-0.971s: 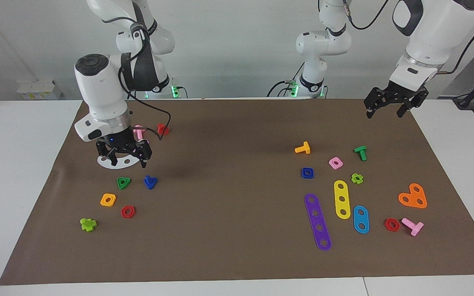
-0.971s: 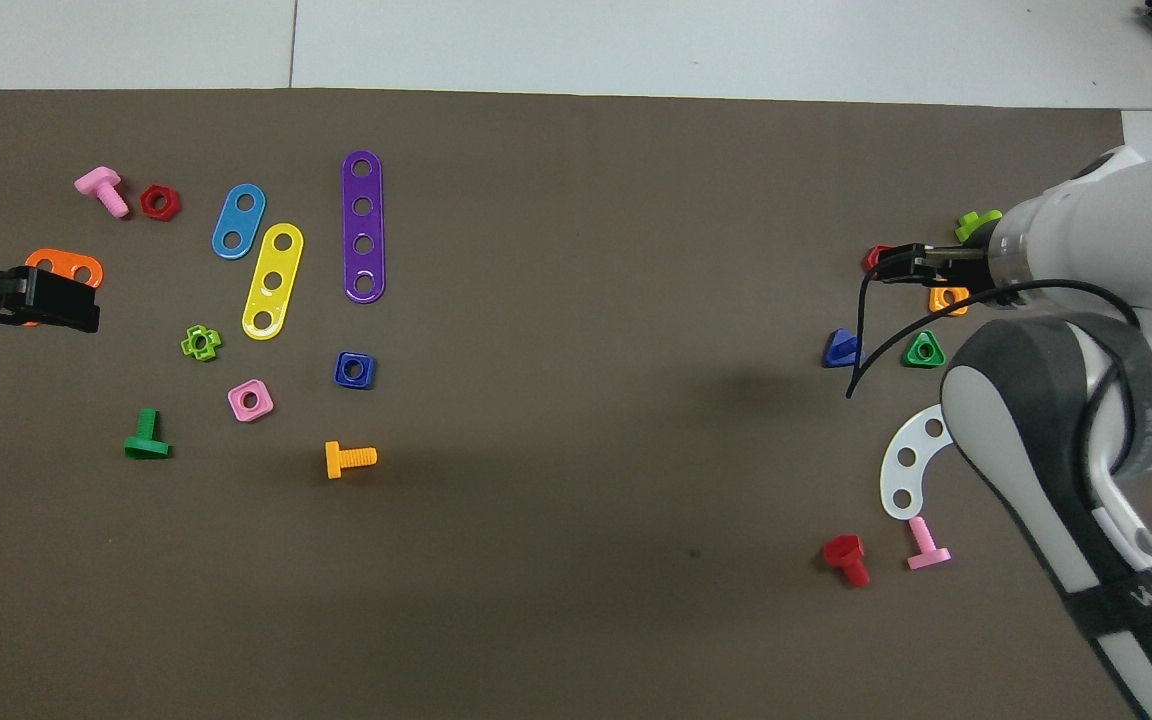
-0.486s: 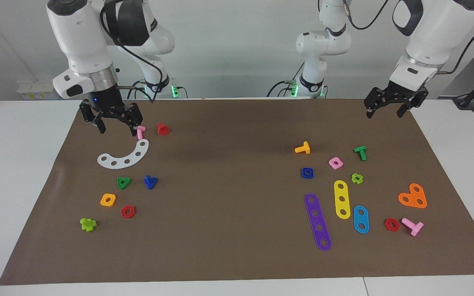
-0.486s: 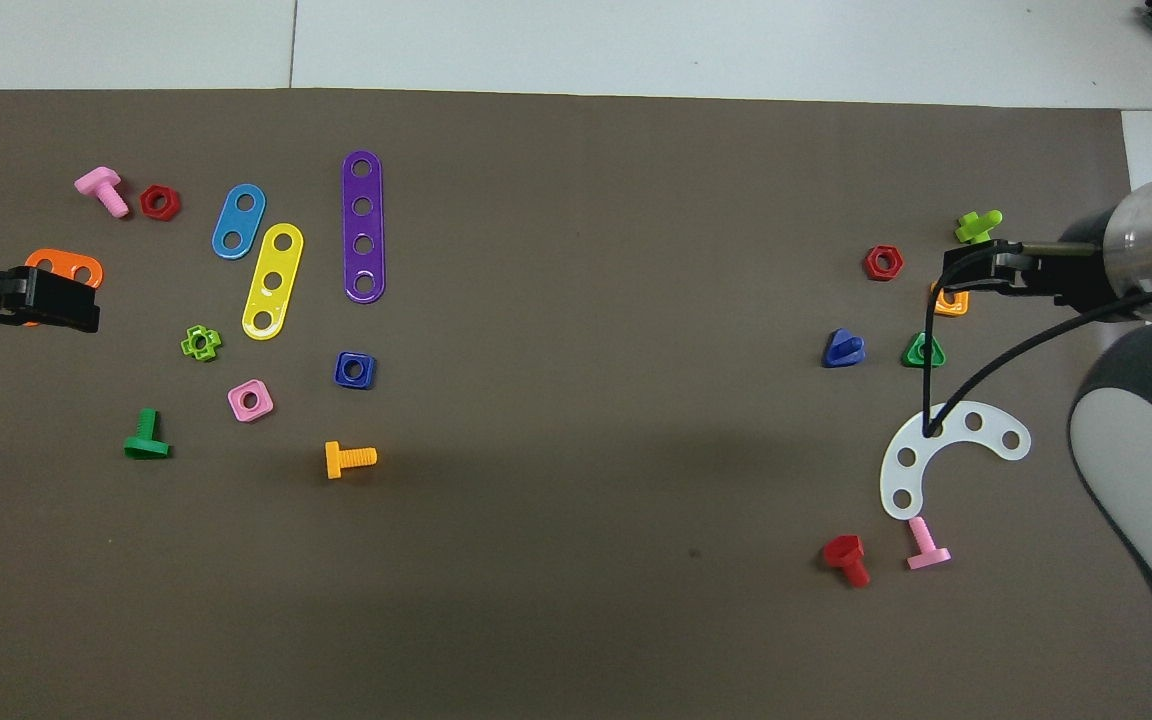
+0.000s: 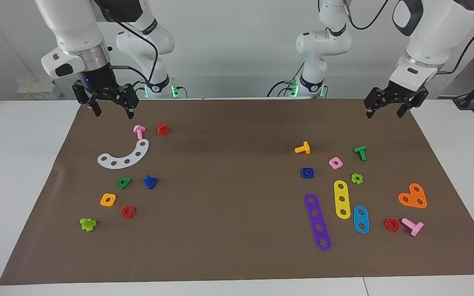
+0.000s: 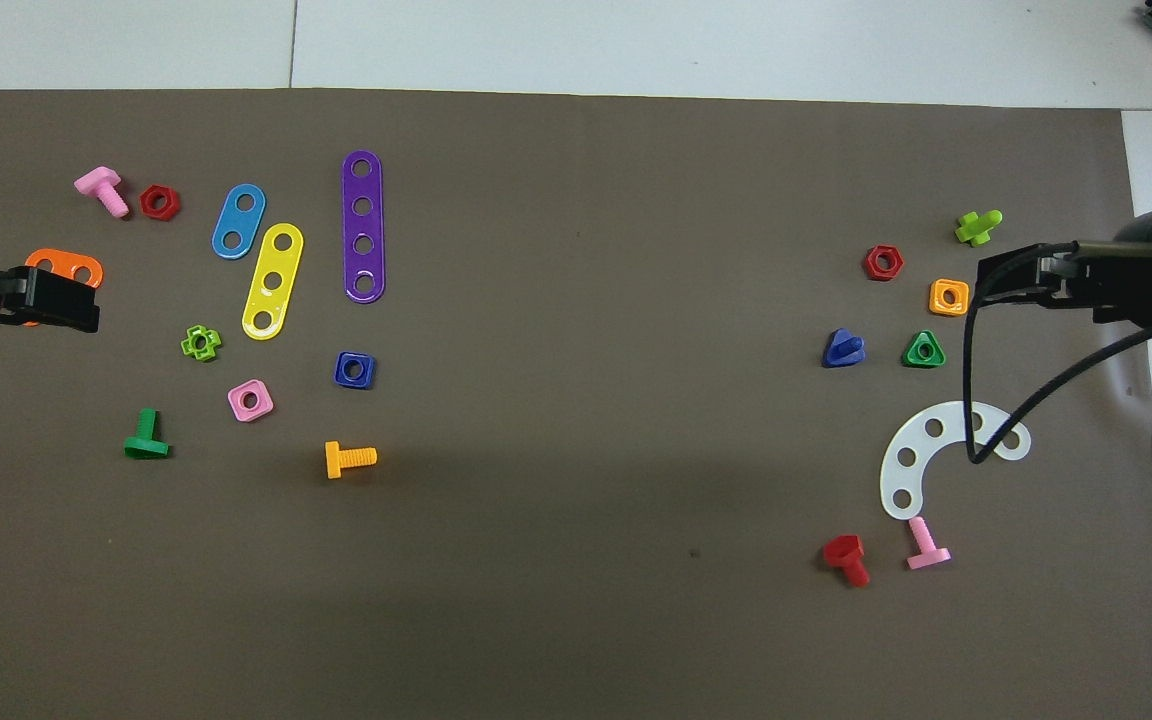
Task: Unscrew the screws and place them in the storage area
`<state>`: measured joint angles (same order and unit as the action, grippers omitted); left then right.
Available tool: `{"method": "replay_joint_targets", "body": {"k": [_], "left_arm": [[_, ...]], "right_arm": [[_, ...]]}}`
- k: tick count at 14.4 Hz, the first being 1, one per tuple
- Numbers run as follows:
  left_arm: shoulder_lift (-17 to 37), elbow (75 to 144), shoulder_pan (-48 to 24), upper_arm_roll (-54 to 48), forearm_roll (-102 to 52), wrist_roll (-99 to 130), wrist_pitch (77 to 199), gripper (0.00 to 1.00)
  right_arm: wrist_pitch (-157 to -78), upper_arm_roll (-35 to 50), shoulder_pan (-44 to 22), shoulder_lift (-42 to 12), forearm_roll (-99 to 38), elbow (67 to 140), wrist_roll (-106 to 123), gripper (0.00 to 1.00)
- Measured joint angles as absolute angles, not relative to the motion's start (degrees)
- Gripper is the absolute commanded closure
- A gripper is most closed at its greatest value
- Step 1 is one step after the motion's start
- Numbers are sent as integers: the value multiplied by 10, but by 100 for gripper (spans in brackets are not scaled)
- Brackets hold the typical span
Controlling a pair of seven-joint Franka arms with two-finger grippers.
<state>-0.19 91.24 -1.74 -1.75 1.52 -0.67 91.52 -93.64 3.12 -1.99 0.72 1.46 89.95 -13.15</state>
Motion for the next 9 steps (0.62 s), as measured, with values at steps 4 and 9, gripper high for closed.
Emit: {"method": "replay_joint_targets", "body": {"k": [4,9], "left_arm": [[-2,912,-17,-18,15,-7,915,0],[-2,912,-17,-18,15,-7,915,0]], "right_arm": [[-926,32,-20,14,14,909,-132,0],[-926,34,-21,20,9,925,-120,0]]}}
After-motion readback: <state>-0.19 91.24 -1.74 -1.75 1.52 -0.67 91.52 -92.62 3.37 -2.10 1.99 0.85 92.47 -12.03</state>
